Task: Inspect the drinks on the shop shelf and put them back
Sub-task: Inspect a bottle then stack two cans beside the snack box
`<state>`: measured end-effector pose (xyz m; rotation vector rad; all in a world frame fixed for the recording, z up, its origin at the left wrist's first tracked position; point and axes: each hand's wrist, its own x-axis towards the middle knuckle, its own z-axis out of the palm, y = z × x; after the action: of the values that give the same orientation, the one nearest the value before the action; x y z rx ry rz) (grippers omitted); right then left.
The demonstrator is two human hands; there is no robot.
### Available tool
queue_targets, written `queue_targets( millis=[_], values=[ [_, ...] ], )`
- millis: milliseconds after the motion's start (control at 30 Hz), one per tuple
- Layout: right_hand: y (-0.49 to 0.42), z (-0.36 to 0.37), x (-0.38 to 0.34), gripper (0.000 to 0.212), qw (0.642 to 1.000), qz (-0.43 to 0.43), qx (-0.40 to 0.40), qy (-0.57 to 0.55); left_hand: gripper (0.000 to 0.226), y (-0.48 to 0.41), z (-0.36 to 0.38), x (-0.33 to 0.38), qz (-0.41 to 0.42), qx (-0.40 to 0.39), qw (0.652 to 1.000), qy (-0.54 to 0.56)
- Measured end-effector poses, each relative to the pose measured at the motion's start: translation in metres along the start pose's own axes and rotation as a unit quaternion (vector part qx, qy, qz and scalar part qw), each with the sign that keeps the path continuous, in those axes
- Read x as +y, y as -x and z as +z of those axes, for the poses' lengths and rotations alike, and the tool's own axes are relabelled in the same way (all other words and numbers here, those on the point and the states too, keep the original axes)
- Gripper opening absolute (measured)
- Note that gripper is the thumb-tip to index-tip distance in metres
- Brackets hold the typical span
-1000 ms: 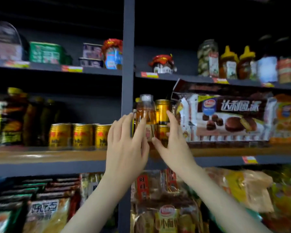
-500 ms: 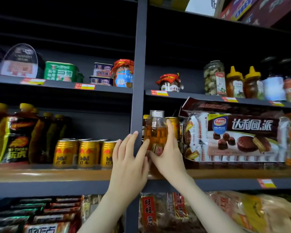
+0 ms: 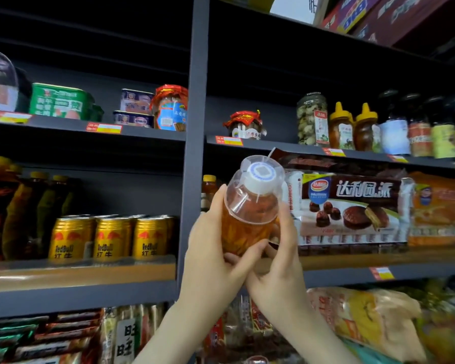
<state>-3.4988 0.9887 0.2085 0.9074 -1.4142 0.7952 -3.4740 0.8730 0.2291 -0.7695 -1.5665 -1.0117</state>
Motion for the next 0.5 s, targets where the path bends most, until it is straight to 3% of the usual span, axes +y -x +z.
queue_targets(
  millis=[133, 233, 400, 500],
  values=[
    [0.020, -0.071, -0.021, 0.096, 0.978, 0.143, -0.141, 0.049, 0.071, 0.038, 0.027, 0.024, -0.124, -0.077, 0.977, 0.158],
    [0.058, -0.124, -0.024, 0.099, 0.933, 0.287, -0.205, 0.066, 0.069, 0.076, 0.070, 0.029, -0.254, -0.182, 0.905, 0.288],
    [0.152, -0.215, -0.029, 0.095, 0.870, 0.483, -0.091, -0.028, 0.044, 0.152, 0.145, 0.054, -0.338, -0.354, 0.800, 0.348],
    [0.203, -0.276, -0.043, 0.088, 0.795, 0.602, 0.011, -0.073, 0.038, 0.205, 0.184, 0.073, -0.388, -0.449, 0.719, 0.362]
  ],
)
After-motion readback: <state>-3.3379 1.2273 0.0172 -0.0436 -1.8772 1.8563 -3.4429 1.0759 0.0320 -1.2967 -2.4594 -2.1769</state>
